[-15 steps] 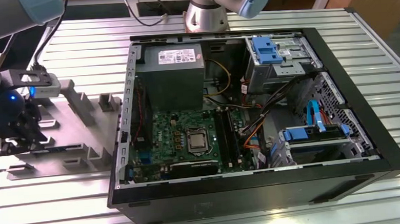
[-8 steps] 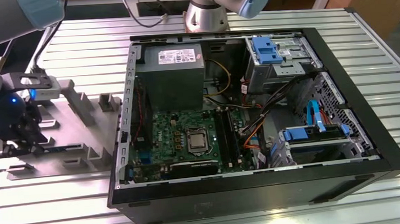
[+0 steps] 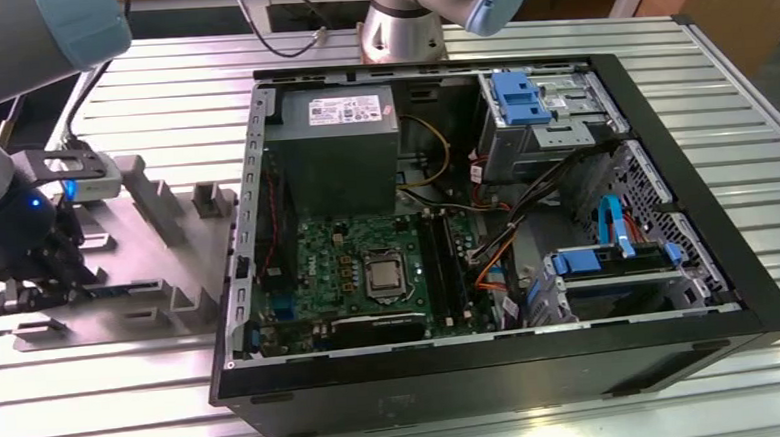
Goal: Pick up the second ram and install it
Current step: 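Pick up the second ram and move it above second insertion slot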
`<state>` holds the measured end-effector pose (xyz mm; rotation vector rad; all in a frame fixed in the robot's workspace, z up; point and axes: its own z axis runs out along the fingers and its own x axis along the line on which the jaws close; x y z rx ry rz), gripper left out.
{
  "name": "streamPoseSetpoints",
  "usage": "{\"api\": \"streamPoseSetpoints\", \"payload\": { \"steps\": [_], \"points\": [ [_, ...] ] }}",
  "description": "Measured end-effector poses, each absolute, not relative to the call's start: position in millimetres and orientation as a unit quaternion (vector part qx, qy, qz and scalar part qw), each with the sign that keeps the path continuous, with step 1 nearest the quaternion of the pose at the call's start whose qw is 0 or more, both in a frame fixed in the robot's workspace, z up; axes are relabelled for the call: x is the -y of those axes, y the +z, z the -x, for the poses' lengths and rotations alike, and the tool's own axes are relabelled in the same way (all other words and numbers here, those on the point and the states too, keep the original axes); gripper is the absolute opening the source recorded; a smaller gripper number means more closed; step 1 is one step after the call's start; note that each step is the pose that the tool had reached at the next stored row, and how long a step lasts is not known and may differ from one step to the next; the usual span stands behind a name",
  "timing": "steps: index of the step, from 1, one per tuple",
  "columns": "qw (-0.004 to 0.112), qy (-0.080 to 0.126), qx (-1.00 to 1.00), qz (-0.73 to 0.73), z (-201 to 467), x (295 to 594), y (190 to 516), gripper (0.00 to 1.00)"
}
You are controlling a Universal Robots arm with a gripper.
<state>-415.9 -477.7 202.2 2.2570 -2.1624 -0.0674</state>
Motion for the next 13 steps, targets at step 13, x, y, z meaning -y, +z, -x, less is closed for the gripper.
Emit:
{"api": "streamPoseSetpoints", "payload": {
  "steps": [13],
  "points": [
    [0.007, -0.022, 0.691, -0.722, 416.6, 475.8, 201.8, 0.30]
  ]
}}
